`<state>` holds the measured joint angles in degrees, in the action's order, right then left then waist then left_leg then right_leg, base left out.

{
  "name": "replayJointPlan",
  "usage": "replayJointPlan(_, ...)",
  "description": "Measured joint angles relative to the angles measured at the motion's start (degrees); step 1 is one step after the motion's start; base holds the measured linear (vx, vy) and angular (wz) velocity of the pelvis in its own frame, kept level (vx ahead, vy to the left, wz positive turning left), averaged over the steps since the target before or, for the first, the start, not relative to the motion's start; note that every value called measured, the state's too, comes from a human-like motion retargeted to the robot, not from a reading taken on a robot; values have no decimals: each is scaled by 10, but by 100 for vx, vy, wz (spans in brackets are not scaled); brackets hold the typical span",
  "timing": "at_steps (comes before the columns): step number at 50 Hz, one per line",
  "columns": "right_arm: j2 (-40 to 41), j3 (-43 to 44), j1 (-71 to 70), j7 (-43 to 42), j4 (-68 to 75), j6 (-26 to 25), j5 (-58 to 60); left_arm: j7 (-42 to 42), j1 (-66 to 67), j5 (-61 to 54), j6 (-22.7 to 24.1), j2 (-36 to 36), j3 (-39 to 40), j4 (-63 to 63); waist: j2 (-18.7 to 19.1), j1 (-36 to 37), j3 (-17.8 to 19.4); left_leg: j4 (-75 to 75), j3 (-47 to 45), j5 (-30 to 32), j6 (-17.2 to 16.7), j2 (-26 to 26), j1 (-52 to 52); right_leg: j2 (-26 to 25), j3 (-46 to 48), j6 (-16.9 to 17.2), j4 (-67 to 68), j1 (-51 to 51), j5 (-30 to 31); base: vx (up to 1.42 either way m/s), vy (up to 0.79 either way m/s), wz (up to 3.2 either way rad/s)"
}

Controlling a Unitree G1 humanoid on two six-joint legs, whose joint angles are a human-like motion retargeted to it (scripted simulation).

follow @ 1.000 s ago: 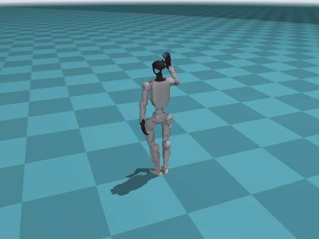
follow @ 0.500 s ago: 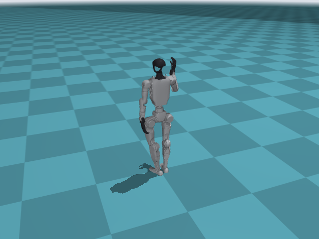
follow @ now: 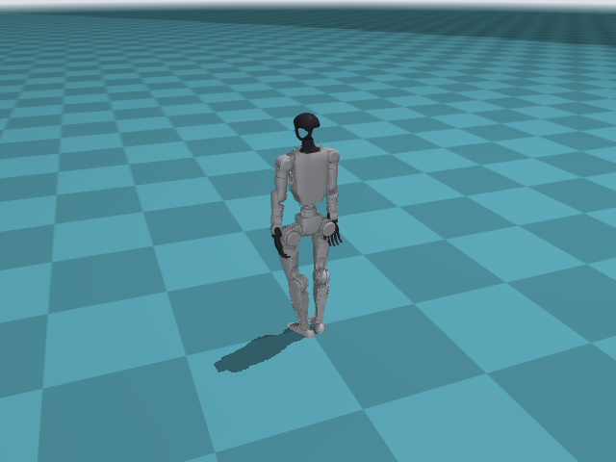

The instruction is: Upper body actions

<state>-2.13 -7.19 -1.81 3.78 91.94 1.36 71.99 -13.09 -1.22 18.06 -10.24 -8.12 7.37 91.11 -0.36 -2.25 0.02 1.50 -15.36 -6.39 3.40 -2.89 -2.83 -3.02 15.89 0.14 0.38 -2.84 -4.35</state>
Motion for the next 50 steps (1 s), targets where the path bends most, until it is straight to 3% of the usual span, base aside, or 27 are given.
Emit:
replayJointPlan(3, 8, 34, 13, 39, 48, -55, -160, -4, 1, 8, -2, -1, -6, 13, 5, 34, -6, -6, -29, -7, -2, 7, -4, -7, -29, 7, -16, -19, -7, -3, 0, -65)
replayJointPlan(7, -4, 107, 13, 52, 36, -12, -319, -1, 10, 11, 0, 2, -15, 17, 1, -11, -11, -8, 15, -6, 3, -10, 0, 4, 13, 4, -7, 0, -6, 1, 0, 86)
replayJointPlan(15, -47, 128, -14, 29, 0, -1, -299, -22, 19, 23, -6, -4, 2, 11, 5, -25, -13, 2, 9, 1, 1, -7, 15, 9, 10, 2, -6, 7, 1, -1, 2, -6)
replayJointPlan(20, -38, 214, -10, -37, -72, 6, -294, 23, 4, 53, 20, -44, 50, -13, 6, -22, -1, 2, 9, 2, 2, -8, 7, 8, 10, 2, -5, -2, 1, 0, 0, 0)
replayJointPlan(25, -77, 297, -37, -24, -122, -6, -377, 136, -28, 19, 82, -141, 147, -66, 7, -17, -2, 3, 12, 3, 2, -9, 6, 9, 14, 1, -6, -5, 0, 0, 0, 0)
replayJointPlan(31, -189, 442, -119, -28, -213, -41, -454, 191, -114, -36, 53, -325, 264, -132, 1, -5, -18, 5, 22, 4, 2, -13, 13, 13, 23, 2, -7, -3, -2, 0, 1, 6)
replayJointPlan(34, -248, 475, -180, -65, -285, -40, -485, 236, -169, -57, 70, -408, 332, -157, 5, -12, -29, 5, 23, 4, 2, -12, 18, 13, 24, 3, -7, 1, -3, 0, 2, 0)
replayJointPlan(38, -313, 464, -278, -121, -402, -52, -521, 318, -252, -114, 133, -488, 374, -203, 18, -21, -46, 6, 19, 2, 2, -8, 25, 10, 21, 4, -6, 9, -3, 2, 7, -10)
replayJointPlan(42, -353, 424, -381, -195, -523, -61, -580, 396, -385, -157, 183, -522, 358, -276, 23, -28, -55, 6, 19, 1, 2, -9, 27, 10, 21, 4, -5, 13, -4, 0, 1, -3)
replayJointPlan(47, -394, 339, -483, -331, -646, -7, -630, 437, -547, -187, 211, -515, 251, -398, 26, -29, -74, 6, 25, 0, 2, -11, 36, 13, 25, 6, -4, 20, -6, 0, 0, 0)
replayJointPlan(50, -415, 267, -532, -407, -716, 34, -600, 433, -592, -149, 211, -521, 174, -472, 30, -31, -84, 6, 23, -2, 1, -10, 39, 12, 23, 6, -4, 24, -7, 0, 0, 0)
